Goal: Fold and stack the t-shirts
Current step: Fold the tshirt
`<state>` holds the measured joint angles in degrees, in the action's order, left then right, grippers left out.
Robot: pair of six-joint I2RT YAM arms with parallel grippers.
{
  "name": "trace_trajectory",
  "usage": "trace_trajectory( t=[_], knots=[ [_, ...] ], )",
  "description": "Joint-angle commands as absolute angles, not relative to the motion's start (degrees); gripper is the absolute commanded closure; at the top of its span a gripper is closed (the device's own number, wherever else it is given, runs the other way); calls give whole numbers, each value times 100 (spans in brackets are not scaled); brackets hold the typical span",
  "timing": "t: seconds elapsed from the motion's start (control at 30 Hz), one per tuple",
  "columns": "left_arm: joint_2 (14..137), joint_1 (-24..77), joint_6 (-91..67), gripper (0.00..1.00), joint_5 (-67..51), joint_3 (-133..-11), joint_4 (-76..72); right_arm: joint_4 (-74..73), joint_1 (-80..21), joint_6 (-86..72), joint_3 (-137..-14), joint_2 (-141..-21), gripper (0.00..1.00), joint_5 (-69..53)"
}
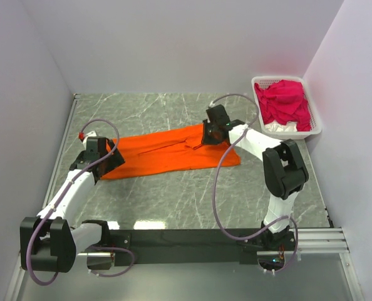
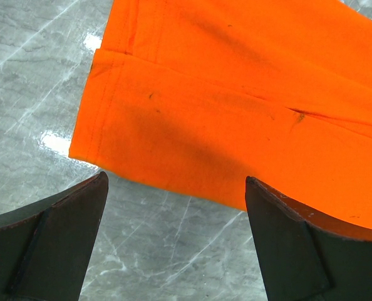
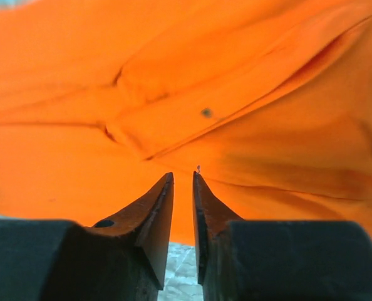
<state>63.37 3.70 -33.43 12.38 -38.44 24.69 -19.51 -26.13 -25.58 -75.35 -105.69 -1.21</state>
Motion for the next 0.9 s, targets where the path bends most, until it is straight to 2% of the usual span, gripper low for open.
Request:
trace_trajectory(
  t=[0.0, 0.27, 0.47, 0.87],
  knots=[
    [6284, 396, -3278, 4, 1327, -3937, 2391, -1889, -2785, -2224, -7497, -10722, 75, -9],
    [6275, 404, -3278, 4, 1345, -3938, 2391, -1784, -2839, -2153, -7725, -11144, 86, 132],
    [6284, 404, -3278, 4, 1345, -3938, 2399, -1863, -2848, -2083, -8094, -11487, 90, 211],
    [6284, 413, -3287, 4, 1354, -3938, 2399, -2127, -2848, -2057, -9016, -11961, 90, 299]
  ],
)
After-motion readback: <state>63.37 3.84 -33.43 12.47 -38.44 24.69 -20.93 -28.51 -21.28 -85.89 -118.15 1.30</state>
